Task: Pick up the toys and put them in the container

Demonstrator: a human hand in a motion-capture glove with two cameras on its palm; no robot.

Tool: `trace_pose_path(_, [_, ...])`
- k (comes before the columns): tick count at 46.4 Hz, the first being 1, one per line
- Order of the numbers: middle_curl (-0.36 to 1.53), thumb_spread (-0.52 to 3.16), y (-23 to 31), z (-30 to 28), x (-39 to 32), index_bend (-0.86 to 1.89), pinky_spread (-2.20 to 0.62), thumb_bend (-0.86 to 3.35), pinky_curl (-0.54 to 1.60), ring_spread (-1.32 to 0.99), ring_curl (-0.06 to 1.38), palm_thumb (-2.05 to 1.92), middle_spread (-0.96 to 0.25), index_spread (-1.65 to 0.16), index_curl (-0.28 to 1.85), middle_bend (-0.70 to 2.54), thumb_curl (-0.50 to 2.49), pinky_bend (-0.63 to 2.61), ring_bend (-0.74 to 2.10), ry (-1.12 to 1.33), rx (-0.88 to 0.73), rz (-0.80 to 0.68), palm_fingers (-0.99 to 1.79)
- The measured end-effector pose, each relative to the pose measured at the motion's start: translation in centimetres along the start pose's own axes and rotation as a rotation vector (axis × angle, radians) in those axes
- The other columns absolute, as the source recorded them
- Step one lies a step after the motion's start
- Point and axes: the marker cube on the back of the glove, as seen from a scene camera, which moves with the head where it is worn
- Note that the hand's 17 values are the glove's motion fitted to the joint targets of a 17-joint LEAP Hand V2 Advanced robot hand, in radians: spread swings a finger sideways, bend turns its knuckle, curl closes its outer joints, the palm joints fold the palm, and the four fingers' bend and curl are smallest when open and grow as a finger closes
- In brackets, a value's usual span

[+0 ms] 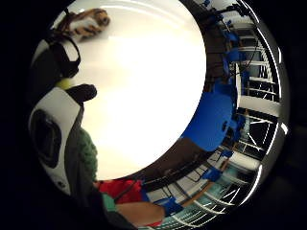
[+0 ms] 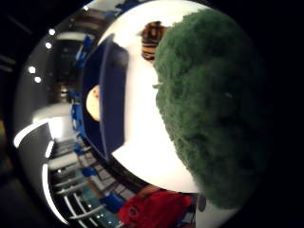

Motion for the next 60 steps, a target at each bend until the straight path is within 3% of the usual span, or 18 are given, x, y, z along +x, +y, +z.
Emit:
trace_pose_path(30, [0.71,0.66,-4.1,-7.1,-22.8,0.27,-0.44,0.11,0.42,-0.57,0.48,0.68,-0.58,-0.49,0.80,0.44,0.92,1.00,0.69,0.062,0.115,-0.252,0.90])
trace_pose_path(40, [0.77,0.66,-2.9,-8.7,-28.6,0.24,-0.44,0.09,0.43,-0.57,0.49,0.68,-0.60,-0.51,0.89,0.42,0.96,1.02,0.68,0.048,0.145,-0.431,0.87])
trace_pose_path(45, [0.80,0.67,-3.2,-8.6,-30.3,0.21,-0.45,0.07,0.43,-0.56,0.50,0.67,-0.61,-0.52,0.93,0.40,0.97,1.03,0.66,0.021,0.155,-0.339,0.84])
trace_pose_path(51, [0.81,0.70,-3.1,-7.4,-30.6,0.17,-0.44,0.05,0.43,-0.53,0.50,0.66,-0.61,-0.52,0.97,0.36,0.98,1.04,0.63,0.034,0.123,-0.386,0.79])
trace_pose_path(53, [0.80,0.74,-3.1,-6.8,-29.8,0.10,-0.44,0.03,0.43,-0.51,0.50,0.63,-0.60,-0.52,0.95,0.29,0.97,1.08,0.65,0.074,0.096,-0.465,0.70])
trace_pose_path(54, [0.78,0.83,-3.2,-6.5,-29.4,0.04,-0.41,-0.02,0.44,-0.46,0.48,0.54,-0.57,-0.50,0.92,0.26,0.94,1.10,0.58,0.093,0.083,-0.500,0.51])
trace_pose_path(57, [0.74,0.94,-3.4,-5.9,-28.7,0.02,-0.27,-0.11,0.51,-0.32,0.53,0.32,-0.43,-0.46,0.88,0.11,0.84,1.19,0.53,0.109,0.054,-0.482,-0.05])
trace_pose_path(60, [0.67,1.00,-3.3,-5.6,-28.2,-0.03,-0.17,-0.13,0.50,-0.22,0.47,0.15,-0.32,-0.43,0.77,0.07,0.75,1.29,0.39,0.117,0.054,-0.491,-0.27])
